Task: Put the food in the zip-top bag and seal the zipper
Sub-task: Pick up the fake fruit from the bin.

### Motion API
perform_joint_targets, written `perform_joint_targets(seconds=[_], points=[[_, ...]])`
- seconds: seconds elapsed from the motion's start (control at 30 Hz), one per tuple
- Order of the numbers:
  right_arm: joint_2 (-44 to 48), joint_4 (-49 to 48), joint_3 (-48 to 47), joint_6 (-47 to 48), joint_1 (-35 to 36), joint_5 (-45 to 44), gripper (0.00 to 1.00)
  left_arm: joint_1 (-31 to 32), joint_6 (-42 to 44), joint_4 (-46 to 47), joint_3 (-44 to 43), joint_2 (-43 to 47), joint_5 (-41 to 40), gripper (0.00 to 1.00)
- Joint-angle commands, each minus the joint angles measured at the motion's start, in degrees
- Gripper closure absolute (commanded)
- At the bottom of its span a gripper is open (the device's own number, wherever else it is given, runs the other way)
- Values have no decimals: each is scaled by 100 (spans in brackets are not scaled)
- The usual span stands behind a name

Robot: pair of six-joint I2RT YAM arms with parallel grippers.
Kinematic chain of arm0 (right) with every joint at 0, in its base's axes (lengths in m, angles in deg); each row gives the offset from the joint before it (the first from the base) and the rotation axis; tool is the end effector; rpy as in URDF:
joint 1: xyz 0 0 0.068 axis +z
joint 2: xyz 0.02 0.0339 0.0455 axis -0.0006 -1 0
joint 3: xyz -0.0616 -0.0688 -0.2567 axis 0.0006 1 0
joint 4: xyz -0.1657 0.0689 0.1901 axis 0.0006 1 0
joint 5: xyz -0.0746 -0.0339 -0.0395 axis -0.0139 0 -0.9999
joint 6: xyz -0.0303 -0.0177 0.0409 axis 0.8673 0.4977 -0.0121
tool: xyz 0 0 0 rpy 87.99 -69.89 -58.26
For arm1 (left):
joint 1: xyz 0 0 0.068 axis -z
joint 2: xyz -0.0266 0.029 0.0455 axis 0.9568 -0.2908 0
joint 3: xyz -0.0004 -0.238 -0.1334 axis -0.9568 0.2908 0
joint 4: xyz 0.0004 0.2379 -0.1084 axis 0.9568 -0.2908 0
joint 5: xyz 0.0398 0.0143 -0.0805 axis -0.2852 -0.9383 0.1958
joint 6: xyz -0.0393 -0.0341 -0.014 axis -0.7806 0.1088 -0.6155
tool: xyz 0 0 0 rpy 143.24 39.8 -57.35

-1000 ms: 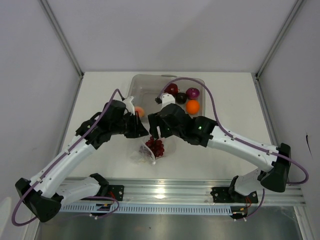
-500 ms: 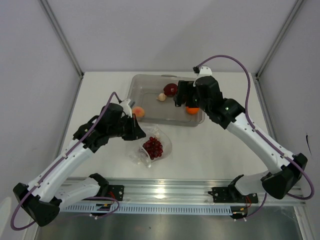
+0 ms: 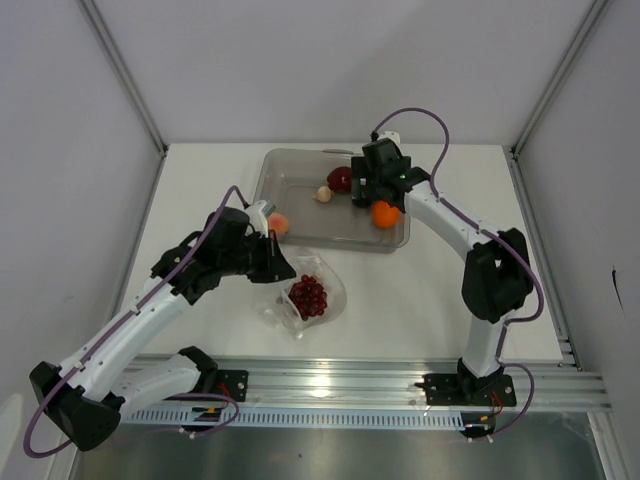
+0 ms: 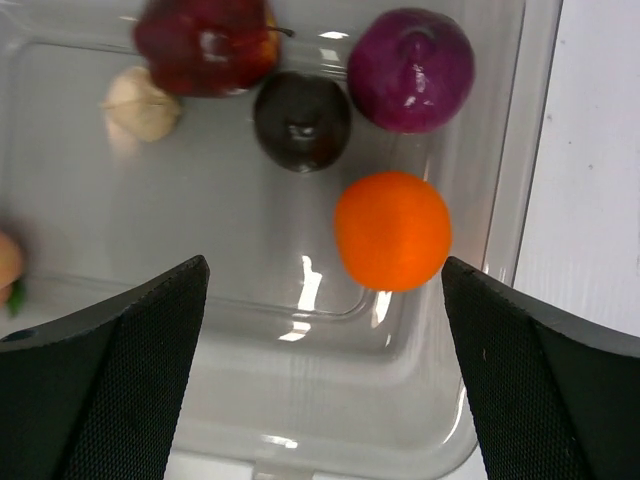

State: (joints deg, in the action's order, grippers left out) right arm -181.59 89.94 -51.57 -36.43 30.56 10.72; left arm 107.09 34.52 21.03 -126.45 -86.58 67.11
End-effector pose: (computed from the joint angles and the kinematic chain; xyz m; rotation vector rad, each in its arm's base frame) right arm 0.3698 0.2044 0.3029 -0.0965 2.2340 0.0646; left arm 0.1603 -0.1200 0.3257 0.1533 2.4186 -0.9077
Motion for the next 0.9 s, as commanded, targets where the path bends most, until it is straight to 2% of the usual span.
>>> perform_joint_targets(seconds=[0.0,0.23,0.87], points=[[-354,-20,-456,161,-108,-343,0,-34,113,239,19,-37,264,100],[-1110,69,-685,319,-222,-580,1,-34,130,318,90,-90,379,99],[-1542,42,-351,311,-249,-852,3,-42,104,371,169,-108,458,99]])
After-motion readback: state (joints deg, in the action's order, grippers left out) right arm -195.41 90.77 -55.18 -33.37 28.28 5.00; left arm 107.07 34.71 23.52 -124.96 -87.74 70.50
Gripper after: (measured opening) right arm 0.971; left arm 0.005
